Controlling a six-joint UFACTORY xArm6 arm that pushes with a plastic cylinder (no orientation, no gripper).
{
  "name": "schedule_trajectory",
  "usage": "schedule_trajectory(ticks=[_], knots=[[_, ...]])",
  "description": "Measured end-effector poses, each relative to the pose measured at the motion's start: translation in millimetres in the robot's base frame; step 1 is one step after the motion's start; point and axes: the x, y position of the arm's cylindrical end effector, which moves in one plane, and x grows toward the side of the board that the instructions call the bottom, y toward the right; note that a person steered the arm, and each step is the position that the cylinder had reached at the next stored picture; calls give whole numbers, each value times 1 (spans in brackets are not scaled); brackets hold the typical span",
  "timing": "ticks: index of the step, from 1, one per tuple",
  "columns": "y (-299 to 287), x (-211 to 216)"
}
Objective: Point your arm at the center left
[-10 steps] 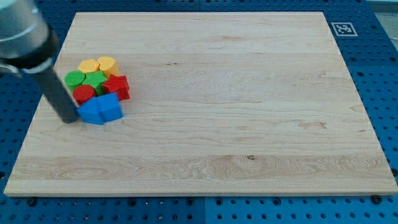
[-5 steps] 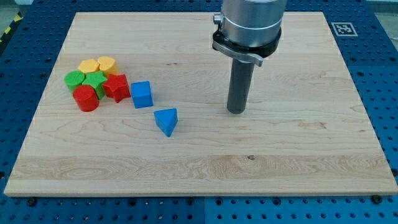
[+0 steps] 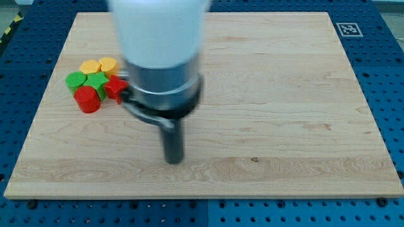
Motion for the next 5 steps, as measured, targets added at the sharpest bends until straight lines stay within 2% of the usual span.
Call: schedule_trajectory(ticks=[2, 3, 4, 5], knots=[[-169, -43], [-218, -90], [-223, -143], [-223, -146]])
